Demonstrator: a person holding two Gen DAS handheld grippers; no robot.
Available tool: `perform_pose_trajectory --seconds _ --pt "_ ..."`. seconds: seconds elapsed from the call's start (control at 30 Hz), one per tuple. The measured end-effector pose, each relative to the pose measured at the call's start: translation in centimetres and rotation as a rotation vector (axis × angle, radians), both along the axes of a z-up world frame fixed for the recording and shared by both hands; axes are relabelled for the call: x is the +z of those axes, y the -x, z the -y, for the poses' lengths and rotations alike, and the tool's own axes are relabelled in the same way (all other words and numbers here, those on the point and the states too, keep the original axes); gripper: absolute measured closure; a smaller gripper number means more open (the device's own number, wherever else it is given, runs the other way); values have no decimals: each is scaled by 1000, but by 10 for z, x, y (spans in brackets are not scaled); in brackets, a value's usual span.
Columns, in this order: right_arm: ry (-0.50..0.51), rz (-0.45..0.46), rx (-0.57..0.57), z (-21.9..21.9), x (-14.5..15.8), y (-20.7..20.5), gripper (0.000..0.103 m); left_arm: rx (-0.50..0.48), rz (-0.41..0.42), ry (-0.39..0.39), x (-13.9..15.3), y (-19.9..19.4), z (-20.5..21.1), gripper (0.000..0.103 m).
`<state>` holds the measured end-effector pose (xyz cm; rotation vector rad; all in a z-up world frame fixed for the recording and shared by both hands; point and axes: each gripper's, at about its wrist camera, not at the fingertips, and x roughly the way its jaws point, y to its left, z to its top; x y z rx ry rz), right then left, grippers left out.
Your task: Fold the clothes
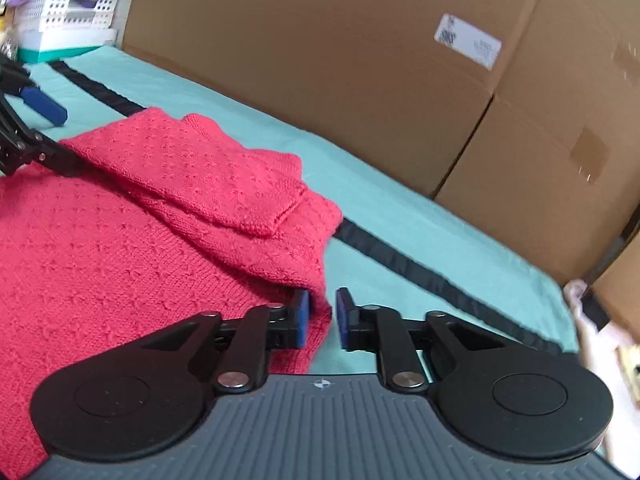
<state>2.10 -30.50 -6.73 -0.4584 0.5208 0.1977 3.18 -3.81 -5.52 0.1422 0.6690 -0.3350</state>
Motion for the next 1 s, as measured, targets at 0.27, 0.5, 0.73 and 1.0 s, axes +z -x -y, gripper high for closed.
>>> perform_pose_trajectory --seconds 0.27,0.5,0.73,1.0 --pt "-67 -24 -63 9 2 -5 90 19 -10 3 0 -3 -7 10" --pt "-90 -21 -111 14 2 -7 82 20 -7 -7 0 -2 -8 9" --pt "73 12 -56 -4 -5 3 82 -13 -9 1 3 1 -10 8" --pt "-126 11 23 13 29 19 80 -120 80 100 46 19 -2 9"
